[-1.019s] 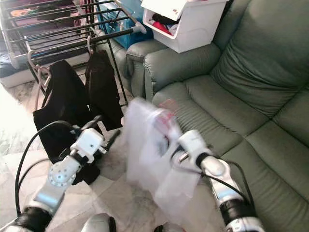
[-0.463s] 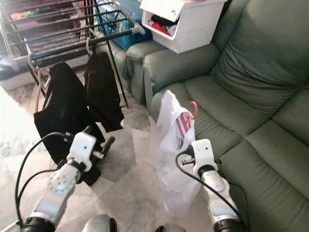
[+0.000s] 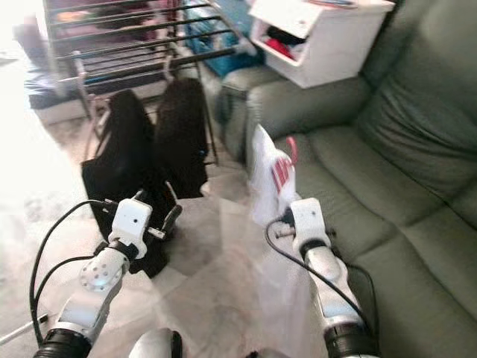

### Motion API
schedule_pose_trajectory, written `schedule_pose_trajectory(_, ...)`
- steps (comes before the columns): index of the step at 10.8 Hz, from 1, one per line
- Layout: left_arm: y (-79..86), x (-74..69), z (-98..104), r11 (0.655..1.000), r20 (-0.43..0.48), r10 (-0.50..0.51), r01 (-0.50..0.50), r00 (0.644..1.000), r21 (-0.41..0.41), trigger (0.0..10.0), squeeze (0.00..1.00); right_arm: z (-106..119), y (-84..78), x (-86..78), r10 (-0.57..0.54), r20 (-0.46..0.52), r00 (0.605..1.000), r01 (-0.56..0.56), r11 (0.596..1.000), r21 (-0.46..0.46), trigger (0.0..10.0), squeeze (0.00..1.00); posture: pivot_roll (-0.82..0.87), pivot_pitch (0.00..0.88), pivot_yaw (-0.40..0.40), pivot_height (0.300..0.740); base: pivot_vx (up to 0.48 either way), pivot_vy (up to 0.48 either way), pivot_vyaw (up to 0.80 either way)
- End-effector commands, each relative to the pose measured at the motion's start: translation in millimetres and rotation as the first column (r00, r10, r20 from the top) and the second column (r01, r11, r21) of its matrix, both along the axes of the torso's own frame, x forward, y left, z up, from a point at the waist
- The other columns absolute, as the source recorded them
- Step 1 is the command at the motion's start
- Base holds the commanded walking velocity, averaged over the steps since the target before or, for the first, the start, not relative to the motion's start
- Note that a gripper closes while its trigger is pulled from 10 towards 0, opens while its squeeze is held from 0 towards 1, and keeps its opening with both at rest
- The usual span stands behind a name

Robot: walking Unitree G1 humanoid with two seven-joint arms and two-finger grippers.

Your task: Hang hanger

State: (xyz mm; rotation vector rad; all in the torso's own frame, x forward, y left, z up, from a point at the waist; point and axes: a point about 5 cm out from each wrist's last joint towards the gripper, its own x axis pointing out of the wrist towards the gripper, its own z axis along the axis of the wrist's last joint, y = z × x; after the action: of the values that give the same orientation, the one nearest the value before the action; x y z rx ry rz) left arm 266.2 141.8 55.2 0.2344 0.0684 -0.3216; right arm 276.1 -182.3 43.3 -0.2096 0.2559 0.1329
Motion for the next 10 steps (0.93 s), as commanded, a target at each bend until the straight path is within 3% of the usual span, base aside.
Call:
schedule_pose_trajectory(1, -3.6, 1.5, 5.1, 1.0, 0.017, -0.02, 0.02, 1.0, 0.004, 10.0, 0.0, 9.1, -0.1, 4.1, 0.008, 0.047, 0.999, -0.008, 1.0, 0.009, 10.0, 0.0, -0.05, 0.0, -0.015, 0.74, 0.0, 0.0, 0.55)
schedule_pose_trajectory(3, -3.3, 3.4, 5.9, 1.0, 0.02, -0.014, 0.013, 1.0, 0.004, 10.0, 0.0, 9.4, 1.7, 4.6, 0.013, 0.048, 0.999, -0.014, 1.0, 0.01, 10.0, 0.0, -0.06, 0.0, -0.016, 0.74, 0.0, -0.124, 0.54)
schedule_pose_trajectory(10, -6.3, 4.3, 4.7, 1.0, 0.017, 0.005, -0.005, 1.0, 0.004, 10.0, 0.0, 14.5, 7.4, 8.9, 0.044, 0.058, 0.997, -0.045, 0.999, 0.021, 10.0, 0.0, -0.06, 0.0, -0.017, 0.74, 0.0, -0.387, 0.0)
